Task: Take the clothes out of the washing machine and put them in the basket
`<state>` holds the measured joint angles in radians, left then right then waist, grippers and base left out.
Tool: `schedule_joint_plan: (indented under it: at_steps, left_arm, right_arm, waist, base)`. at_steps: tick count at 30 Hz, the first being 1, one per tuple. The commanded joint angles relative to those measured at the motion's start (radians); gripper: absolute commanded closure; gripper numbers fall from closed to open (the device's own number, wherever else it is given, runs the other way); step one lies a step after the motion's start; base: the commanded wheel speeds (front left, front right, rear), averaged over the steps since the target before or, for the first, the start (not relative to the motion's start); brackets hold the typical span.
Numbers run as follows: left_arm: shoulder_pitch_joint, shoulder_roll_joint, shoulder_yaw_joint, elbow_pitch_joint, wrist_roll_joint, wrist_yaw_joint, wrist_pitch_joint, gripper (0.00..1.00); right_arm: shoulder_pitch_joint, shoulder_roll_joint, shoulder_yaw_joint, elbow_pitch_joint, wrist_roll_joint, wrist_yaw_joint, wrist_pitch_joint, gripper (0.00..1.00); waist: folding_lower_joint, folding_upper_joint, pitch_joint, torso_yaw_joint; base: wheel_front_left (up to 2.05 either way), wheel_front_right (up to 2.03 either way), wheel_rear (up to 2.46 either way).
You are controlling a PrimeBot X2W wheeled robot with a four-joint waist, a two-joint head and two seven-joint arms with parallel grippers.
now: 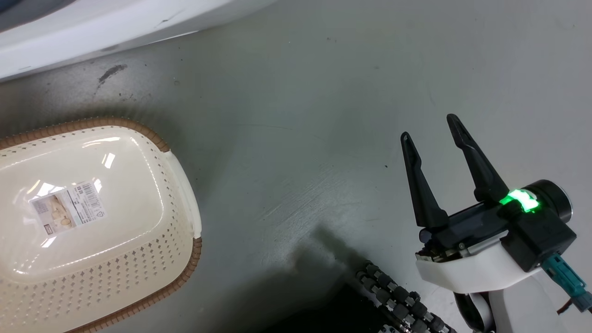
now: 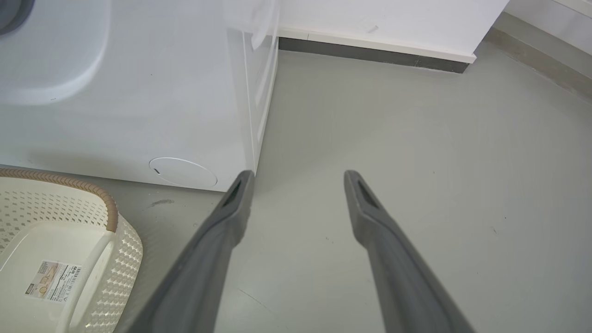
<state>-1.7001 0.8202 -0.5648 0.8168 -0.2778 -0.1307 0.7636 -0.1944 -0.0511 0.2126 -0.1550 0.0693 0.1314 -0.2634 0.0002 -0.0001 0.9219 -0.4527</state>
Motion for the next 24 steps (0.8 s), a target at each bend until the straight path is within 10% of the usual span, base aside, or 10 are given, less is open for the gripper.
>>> schedule_joint_plan:
  at_steps: [1,8,10,24]
  left_arm:
    - [-0.011,0.003,-0.004,0.014,-0.003,0.001,0.011,0.0]
    - [-0.026,-0.018,-0.017,0.094,-0.026,0.005,0.112,0.1]
    - [-0.027,-0.021,-0.02,0.105,-0.035,0.005,0.125,1.0]
    - [-0.038,-0.011,-0.025,0.054,-0.065,0.002,-0.102,1.0]
  right_arm:
    - [0.01,0.002,-0.001,-0.008,0.0,-0.001,-0.002,0.0]
    - [0.034,0.002,-0.008,-0.025,0.04,-0.001,-0.002,0.0]
    - [0.029,0.002,0.003,-0.031,0.034,-0.001,-0.002,0.0]
    - [-0.044,0.002,-0.014,-0.013,0.058,-0.001,-0.002,0.0]
  waist:
    - [-0.0002,0.0001,0.001,-0.002]
    - [-0.0002,0.0001,0.012,0.002]
    - [-0.0002,0.0001,0.017,0.004]
    - [-0.0002,0.0001,0.002,0.006]
  base:
    - [0.0,0.0,0.0]
    - [0.0,0.0,0.0]
    - [0.0,0.0,0.0]
    - [0.0,0.0,0.0]
